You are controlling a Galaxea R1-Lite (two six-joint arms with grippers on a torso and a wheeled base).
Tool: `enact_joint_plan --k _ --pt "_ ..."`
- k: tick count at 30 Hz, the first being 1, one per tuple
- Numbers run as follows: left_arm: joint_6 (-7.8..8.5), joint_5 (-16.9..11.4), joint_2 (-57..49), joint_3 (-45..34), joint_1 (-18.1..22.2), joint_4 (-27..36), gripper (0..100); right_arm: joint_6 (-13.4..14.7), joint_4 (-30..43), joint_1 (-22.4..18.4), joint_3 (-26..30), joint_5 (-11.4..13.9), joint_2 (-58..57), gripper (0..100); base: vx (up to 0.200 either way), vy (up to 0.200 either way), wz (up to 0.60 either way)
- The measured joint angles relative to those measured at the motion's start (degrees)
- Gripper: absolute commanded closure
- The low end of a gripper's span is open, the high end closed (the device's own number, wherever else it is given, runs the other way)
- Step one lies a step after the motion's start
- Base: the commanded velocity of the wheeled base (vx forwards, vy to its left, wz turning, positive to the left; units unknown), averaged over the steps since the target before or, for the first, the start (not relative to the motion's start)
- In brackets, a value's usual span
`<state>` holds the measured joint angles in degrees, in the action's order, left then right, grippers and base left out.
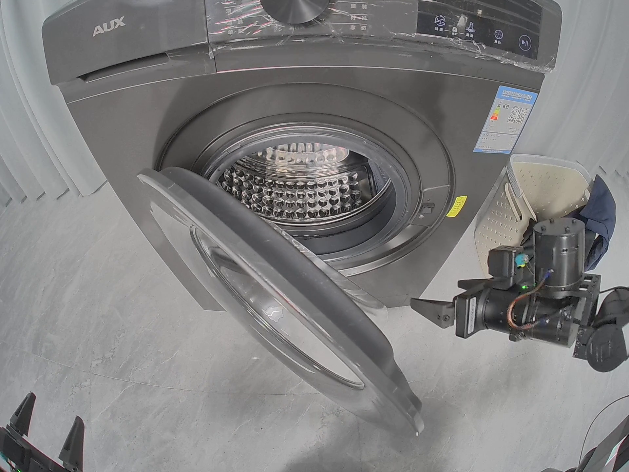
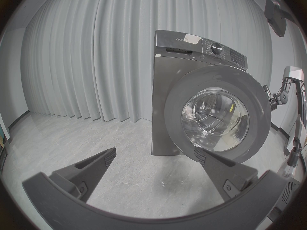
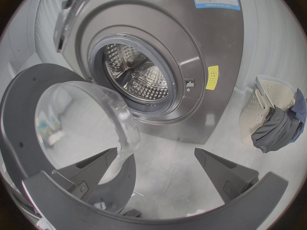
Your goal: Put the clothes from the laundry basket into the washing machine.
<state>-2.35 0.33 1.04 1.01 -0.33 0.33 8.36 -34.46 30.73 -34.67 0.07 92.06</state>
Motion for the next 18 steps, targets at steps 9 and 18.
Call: enact_joint_plan --k 9,18 --pt "0.00 0.00 0.00 0.00 -0.02 0.02 0 0.11 0.15 0.51 -7.69 -1.22 8.46 0 0.000 0.000 0.00" --pt "0.00 0.00 -0.02 0.00 -0.02 0.00 0 0.55 0.28 5.57 -7.14 -1.13 10.23 0 0.000 0.000 0.00"
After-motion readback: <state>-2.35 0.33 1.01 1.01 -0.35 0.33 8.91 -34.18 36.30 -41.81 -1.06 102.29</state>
